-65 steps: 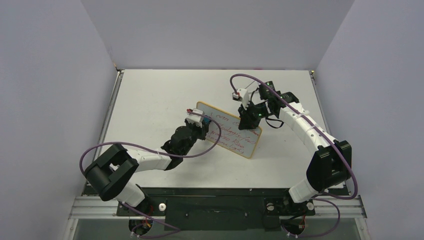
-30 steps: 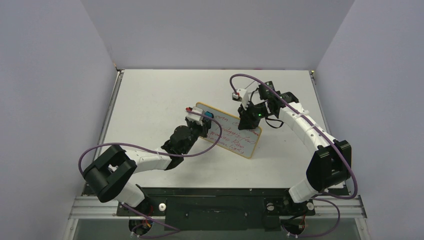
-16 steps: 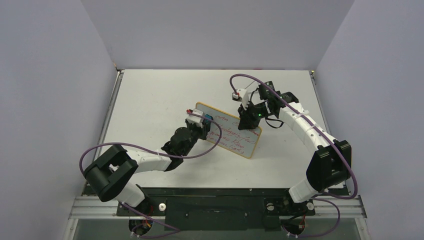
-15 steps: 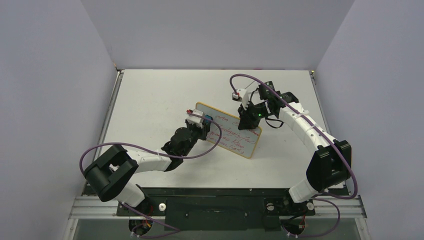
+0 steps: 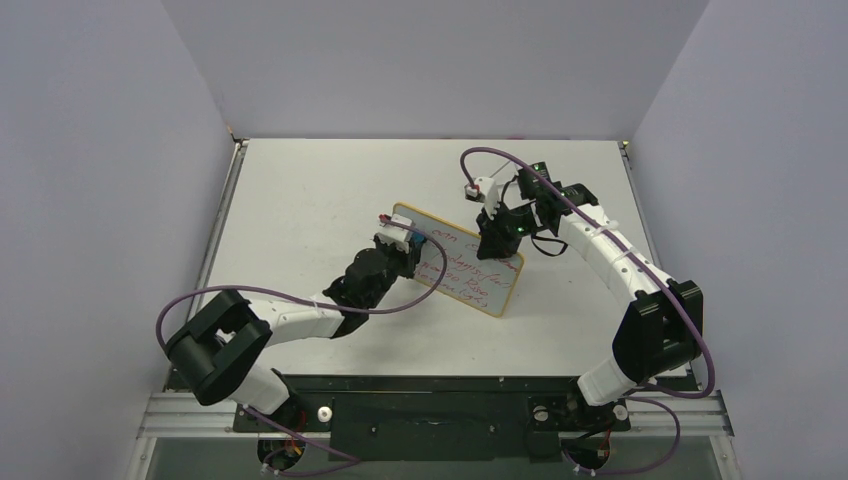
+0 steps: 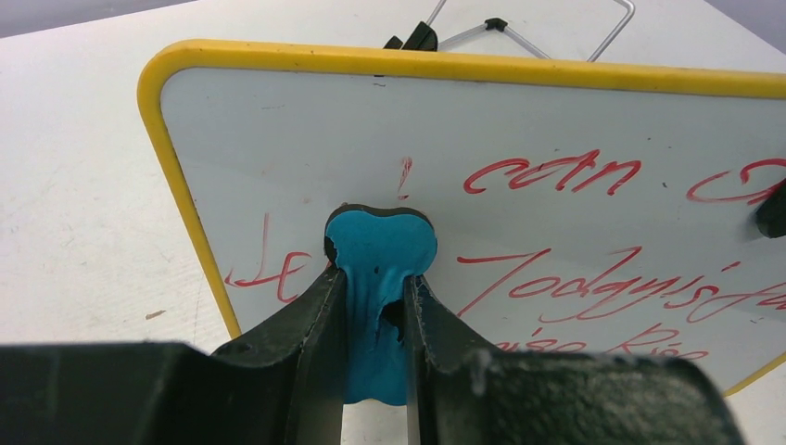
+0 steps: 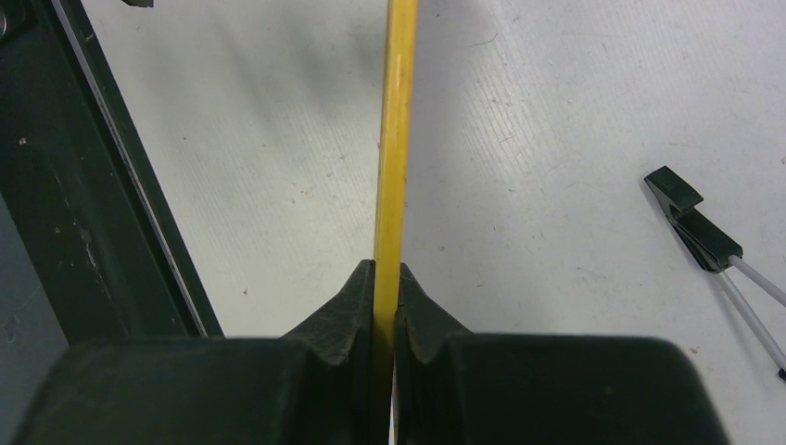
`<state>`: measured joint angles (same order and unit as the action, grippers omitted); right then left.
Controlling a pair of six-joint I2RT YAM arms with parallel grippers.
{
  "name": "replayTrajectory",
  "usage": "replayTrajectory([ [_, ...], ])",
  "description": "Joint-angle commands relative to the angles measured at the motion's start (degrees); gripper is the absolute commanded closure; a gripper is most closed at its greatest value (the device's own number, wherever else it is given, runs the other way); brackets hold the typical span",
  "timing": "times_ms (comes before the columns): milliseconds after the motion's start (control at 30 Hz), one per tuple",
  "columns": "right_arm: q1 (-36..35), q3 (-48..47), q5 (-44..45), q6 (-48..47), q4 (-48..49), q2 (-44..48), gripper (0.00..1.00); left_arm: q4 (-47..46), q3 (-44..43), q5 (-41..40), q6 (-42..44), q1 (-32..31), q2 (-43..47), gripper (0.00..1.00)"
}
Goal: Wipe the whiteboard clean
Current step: Erase the whiteboard at the center of the board.
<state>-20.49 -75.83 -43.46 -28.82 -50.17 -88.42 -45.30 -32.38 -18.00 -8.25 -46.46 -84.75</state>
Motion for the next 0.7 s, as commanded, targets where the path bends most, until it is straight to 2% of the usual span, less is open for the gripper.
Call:
replayTrajectory([
  [0, -0.99, 0.57, 1.00, -4.23, -1.59, -1.64, 1.00, 0.12, -6.05, 0.60, 1.03, -0.43, 3.28, 1.00],
  [400, -1.04, 0.44, 1.01, -4.40, -1.83, -1.81, 1.00, 0.26, -6.12, 0.29, 1.06, -1.35, 4.25, 1.00],
  [667, -0.97, 0.50, 1.11, -4.40, -1.93, -1.81, 1.00, -3.27, -0.62, -1.42, -0.87, -1.30, -0.53, 1.00],
])
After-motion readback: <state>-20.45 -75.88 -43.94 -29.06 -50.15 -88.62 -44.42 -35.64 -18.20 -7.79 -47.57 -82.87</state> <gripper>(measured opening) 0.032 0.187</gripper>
